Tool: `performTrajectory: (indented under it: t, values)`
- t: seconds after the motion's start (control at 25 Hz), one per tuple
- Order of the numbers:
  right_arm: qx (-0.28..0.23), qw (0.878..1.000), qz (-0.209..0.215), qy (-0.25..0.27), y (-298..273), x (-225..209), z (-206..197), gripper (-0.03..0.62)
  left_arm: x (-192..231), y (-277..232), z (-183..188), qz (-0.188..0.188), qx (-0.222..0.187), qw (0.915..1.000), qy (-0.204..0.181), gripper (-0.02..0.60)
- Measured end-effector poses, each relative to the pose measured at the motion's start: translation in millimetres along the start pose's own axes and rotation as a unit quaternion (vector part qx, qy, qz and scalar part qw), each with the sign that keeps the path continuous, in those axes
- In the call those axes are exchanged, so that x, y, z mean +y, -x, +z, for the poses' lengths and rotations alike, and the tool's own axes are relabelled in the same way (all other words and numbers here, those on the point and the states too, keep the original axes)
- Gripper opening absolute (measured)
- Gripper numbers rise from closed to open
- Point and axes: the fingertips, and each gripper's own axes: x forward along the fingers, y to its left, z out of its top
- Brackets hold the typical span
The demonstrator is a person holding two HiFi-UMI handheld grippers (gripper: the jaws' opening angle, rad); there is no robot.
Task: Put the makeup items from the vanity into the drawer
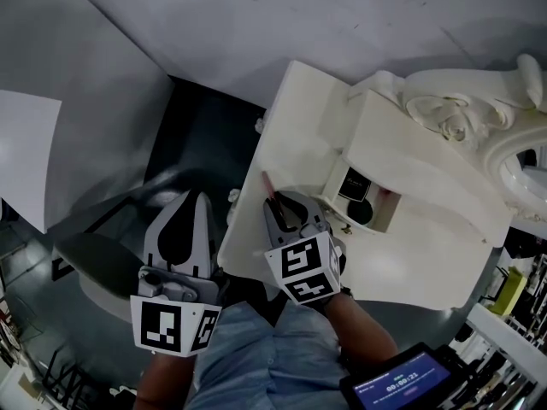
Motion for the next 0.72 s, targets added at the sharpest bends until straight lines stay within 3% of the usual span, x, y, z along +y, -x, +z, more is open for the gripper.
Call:
performTrajectory:
  t: [0.04,0.16,0.28,0.52,0.72]
  values:
    - [0.002,1.000,0.002,0.005,0,1,-1,0.041,-1,1,1,0.000,-0.001,1.0000,-0.001,-0.002]
    - [0.001,1.000,0.012,0.027,4,8,-2,0.040,-4,6,4,0.003,-0.005,1.0000,-0.005,-0.002]
    - [-0.039,0.998,0.018,0.042,22,13,13,0.040,-10,7,8,0.000,-0.014,0.9998,-0.011,-0.002]
    - [-0.112,0.990,-0.036,0.074,87,-21,34,0.040,-52,1,29,-0.029,-0.041,0.9985,-0.024,-0.002]
    - [-0.119,0.985,-0.062,0.107,127,-66,17,0.041,-102,-16,48,-0.074,-0.056,0.9947,-0.042,-0.002]
